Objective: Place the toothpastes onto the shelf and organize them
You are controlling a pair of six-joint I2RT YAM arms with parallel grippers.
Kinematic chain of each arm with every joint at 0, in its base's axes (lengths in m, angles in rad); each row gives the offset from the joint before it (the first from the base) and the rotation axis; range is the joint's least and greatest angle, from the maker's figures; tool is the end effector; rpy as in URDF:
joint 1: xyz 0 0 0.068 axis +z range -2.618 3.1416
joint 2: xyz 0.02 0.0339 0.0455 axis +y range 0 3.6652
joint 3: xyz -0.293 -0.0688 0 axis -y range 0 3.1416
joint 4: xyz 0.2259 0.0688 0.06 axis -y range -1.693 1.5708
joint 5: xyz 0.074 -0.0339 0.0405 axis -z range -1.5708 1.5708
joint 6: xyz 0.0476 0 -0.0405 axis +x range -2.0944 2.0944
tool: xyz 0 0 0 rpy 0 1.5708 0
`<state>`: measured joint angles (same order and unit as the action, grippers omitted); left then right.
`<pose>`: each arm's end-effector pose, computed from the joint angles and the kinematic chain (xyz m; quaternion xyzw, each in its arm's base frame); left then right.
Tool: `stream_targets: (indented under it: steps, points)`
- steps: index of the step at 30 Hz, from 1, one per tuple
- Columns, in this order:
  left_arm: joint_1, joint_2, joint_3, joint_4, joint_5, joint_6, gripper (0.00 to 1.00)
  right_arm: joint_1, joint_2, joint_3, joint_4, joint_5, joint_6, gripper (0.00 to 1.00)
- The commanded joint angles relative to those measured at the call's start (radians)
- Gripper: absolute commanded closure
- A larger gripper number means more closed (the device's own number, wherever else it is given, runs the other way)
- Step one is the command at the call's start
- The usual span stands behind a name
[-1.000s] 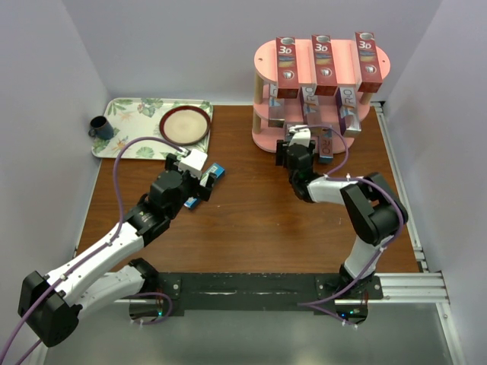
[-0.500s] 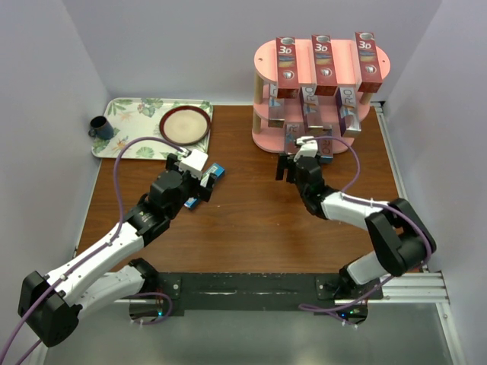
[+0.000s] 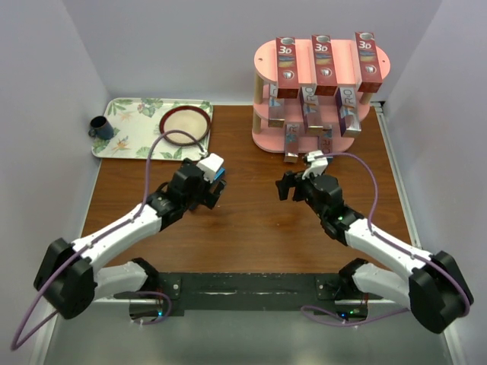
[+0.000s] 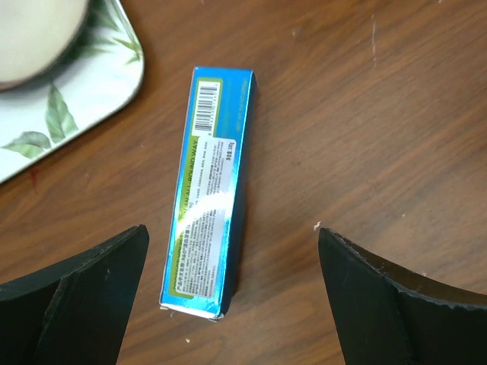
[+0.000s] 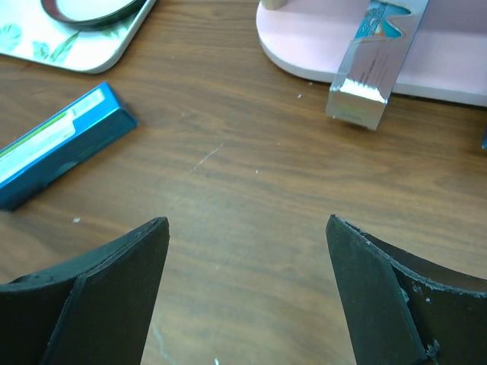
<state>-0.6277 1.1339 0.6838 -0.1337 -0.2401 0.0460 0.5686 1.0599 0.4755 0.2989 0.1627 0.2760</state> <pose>0.1894 -0.1235 0.2685 0.2354 0.8440 -0.0338 0.4808 0.1848 0.1089 0.2604 -0.0681 0.7964 0.1855 0.5715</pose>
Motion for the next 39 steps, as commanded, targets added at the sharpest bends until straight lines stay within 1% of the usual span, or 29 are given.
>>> stream_targets:
  steps: [1,4,6,10,12,15,18,20,24,28,29,34,37,39]
  points:
    - [0.068,0.139,0.14,-0.112,0.113,-0.014,0.0,0.004,-0.095,-0.04,-0.073,-0.046,-0.015,0.11]
    - [0.092,0.206,0.218,-0.158,0.137,-0.003,0.0,0.004,-0.146,-0.064,-0.09,-0.072,-0.018,0.11]
    - [0.106,0.236,0.241,-0.162,0.147,0.003,0.0,0.002,-0.178,-0.081,-0.096,-0.08,-0.015,0.11]
    - [0.131,0.365,0.354,-0.228,0.163,0.009,0.0,0.004,-0.207,-0.109,-0.099,-0.098,-0.018,0.11]
    - [0.132,0.446,0.419,-0.257,0.189,0.015,0.0,0.002,-0.212,-0.112,-0.103,-0.11,-0.02,0.09]
    - [0.135,0.527,0.467,-0.305,0.214,0.018,0.0,0.004,-0.222,-0.118,-0.106,-0.121,-0.02,0.06]
    - [0.135,0.569,0.482,-0.308,0.206,0.017,0.0,0.004,-0.244,-0.132,-0.104,-0.121,-0.012,0.02]
    - [0.134,0.584,0.491,-0.311,0.202,0.02,0.01,0.004,-0.256,-0.14,-0.106,-0.115,-0.015,0.01]
    - [0.134,0.622,0.508,-0.316,0.168,0.028,0.04,0.004,-0.271,-0.147,-0.109,-0.111,-0.014,0.01]
    - [0.135,0.664,0.514,-0.322,0.18,0.031,0.09,0.004,-0.287,-0.152,-0.112,-0.101,-0.014,0.01]
    - [0.137,0.671,0.516,-0.323,0.176,0.032,0.13,0.004,-0.293,-0.153,-0.113,-0.1,-0.014,0.01]
    - [0.141,0.699,0.531,-0.307,0.113,0.029,0.13,0.004,-0.299,-0.159,-0.112,-0.106,-0.011,0.01]
    - [0.143,0.692,0.546,-0.305,0.104,0.031,0.11,0.004,-0.299,-0.16,-0.118,-0.101,-0.012,0.02]
    - [0.143,0.659,0.545,-0.297,0.093,0.034,0.1,0.004,-0.311,-0.16,-0.126,-0.1,-0.017,0.01]
